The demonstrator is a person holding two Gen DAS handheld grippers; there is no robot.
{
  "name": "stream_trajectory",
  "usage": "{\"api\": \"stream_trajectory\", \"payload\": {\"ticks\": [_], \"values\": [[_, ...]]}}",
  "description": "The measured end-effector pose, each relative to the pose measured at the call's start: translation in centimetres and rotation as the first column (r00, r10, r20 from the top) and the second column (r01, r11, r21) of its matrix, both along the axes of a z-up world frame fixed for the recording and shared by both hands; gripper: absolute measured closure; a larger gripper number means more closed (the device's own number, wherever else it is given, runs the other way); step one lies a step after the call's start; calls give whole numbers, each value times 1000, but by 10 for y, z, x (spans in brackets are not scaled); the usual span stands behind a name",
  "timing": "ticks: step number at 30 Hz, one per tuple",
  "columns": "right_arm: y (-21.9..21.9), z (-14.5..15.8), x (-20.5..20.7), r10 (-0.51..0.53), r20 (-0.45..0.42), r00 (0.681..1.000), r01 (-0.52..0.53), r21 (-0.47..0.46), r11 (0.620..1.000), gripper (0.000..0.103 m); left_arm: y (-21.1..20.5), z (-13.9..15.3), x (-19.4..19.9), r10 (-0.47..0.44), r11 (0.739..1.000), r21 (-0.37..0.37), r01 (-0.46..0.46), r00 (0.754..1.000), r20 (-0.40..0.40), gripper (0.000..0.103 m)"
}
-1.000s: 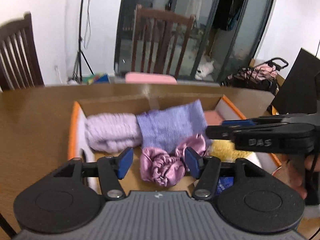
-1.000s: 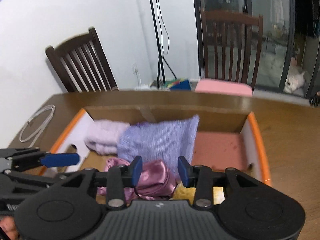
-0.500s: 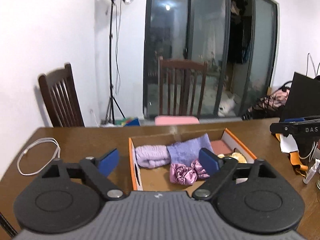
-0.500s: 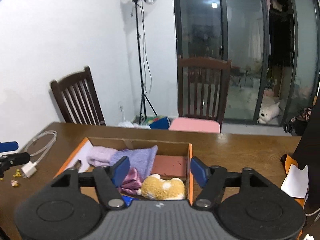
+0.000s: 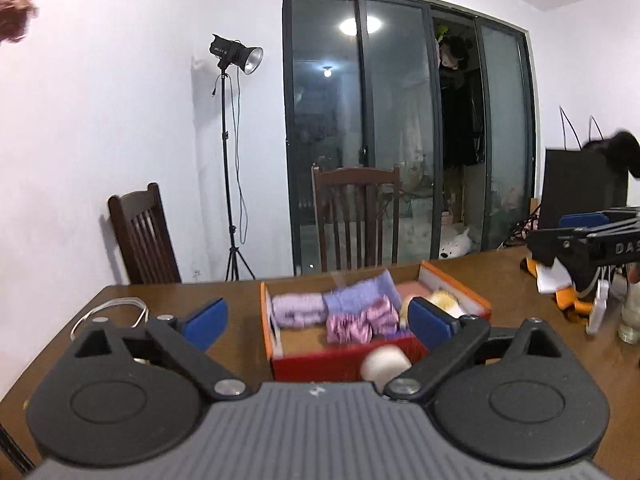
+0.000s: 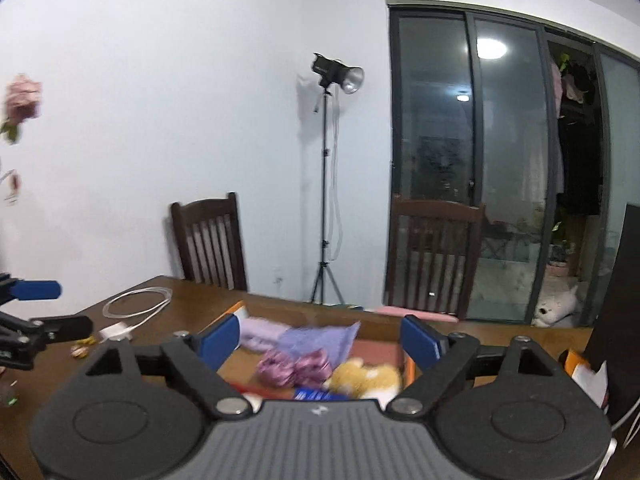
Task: Organize soft objects
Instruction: 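Move both grippers back toward the clear packet and white foam wedge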
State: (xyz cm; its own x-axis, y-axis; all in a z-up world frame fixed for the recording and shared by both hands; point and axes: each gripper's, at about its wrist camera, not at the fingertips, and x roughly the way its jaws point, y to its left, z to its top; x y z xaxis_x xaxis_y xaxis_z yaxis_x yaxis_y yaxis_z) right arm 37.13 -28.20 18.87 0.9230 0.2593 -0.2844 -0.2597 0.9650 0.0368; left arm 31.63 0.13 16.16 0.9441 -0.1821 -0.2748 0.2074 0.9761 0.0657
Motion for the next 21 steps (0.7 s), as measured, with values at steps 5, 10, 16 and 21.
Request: {"api": "stream_trajectory", "payload": {"ticks": [5,10,16,21], "values": [[-6,-51,-47,-17,-55,998,18,20,1000,13,0,-43,-50,-33,999,-21,32,998,-52,4],[-9,-99,-96,-19,-126,992,26,55,998,13,14,-74,-88,-61,992,-123,42,987,-150,4],[-12,-134,-127,-21,-245,969,38,64,997,13,13,-84,-83,-37,996,-81,23,984,-176,4],[-4,-133,-118,-35,-215,976,44,38,998,15,-5,-96,-46,-46,999,-29,41,977,-207,21]]}}
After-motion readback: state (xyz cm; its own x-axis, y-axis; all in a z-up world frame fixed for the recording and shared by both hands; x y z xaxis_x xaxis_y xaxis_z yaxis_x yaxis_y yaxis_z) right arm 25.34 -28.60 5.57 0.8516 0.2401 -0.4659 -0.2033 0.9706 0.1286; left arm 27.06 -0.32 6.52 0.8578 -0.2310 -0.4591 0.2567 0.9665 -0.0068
